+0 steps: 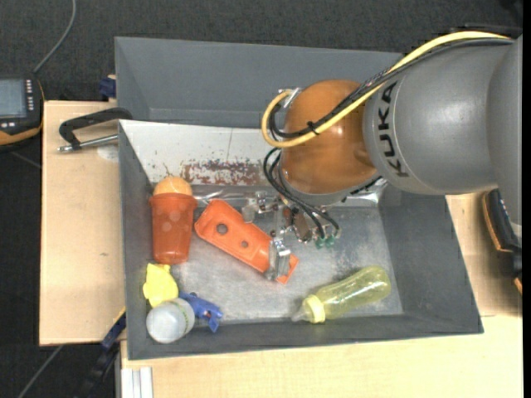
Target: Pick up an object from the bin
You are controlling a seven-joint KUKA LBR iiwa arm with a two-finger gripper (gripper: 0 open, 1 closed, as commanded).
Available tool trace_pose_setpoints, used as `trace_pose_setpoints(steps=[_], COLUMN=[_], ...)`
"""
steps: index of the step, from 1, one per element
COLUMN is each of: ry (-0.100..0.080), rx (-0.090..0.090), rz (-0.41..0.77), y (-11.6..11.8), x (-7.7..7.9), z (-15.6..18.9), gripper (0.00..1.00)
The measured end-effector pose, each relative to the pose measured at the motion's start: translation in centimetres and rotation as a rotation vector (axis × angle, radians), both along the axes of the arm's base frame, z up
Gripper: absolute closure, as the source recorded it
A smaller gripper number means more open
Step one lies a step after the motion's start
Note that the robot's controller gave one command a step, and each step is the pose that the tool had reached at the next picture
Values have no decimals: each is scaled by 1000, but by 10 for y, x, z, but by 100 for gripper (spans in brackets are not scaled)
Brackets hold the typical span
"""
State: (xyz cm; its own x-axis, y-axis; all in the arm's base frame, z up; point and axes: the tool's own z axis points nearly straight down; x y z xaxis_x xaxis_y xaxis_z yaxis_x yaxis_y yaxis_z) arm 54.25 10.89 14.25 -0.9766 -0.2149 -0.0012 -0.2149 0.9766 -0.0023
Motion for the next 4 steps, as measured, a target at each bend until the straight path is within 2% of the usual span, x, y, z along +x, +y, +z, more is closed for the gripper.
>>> trace_pose_setpoints(steps=[1, 2, 3, 4], ry=[-2, -4, -3, -2], rx=[6, 1, 2, 2], rz=[206, 336, 335, 335], y=[-7, -14, -14, -14], x=[12, 24, 24, 24], z=[-40, -71, -71, -71], gripper=[0, 100, 0, 100])
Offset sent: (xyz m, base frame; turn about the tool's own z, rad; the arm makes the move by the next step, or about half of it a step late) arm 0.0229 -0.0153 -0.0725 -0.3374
